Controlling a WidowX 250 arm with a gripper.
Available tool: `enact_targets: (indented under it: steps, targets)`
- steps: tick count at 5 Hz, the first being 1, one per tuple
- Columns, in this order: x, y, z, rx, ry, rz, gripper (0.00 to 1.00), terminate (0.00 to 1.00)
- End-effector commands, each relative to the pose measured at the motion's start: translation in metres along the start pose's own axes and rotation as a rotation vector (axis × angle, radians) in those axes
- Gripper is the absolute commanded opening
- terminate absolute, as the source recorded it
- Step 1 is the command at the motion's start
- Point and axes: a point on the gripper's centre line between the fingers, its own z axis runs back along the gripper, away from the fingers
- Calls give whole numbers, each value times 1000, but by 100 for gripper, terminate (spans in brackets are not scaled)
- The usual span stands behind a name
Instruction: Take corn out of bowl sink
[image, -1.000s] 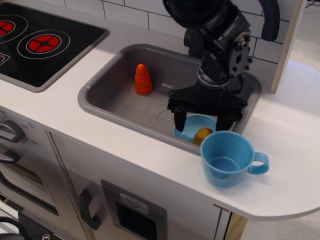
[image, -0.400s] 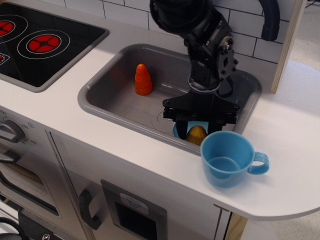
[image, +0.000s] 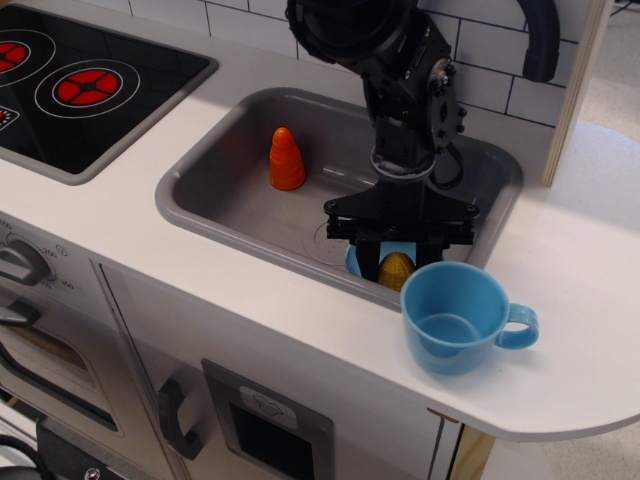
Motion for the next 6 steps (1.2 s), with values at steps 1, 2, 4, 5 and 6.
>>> enact_targets:
  steps: [1, 2, 4, 5, 6]
  targets:
    - [39, -4, 61, -121, -88, 69, 0, 0]
    - [55, 6, 65, -116, -111, 110, 0, 0]
    - [87, 16, 50, -73, -94, 190, 0, 0]
    - [88, 16, 34, -30, -82, 150, 0, 0]
    - [86, 15, 21, 19, -107, 131, 0, 0]
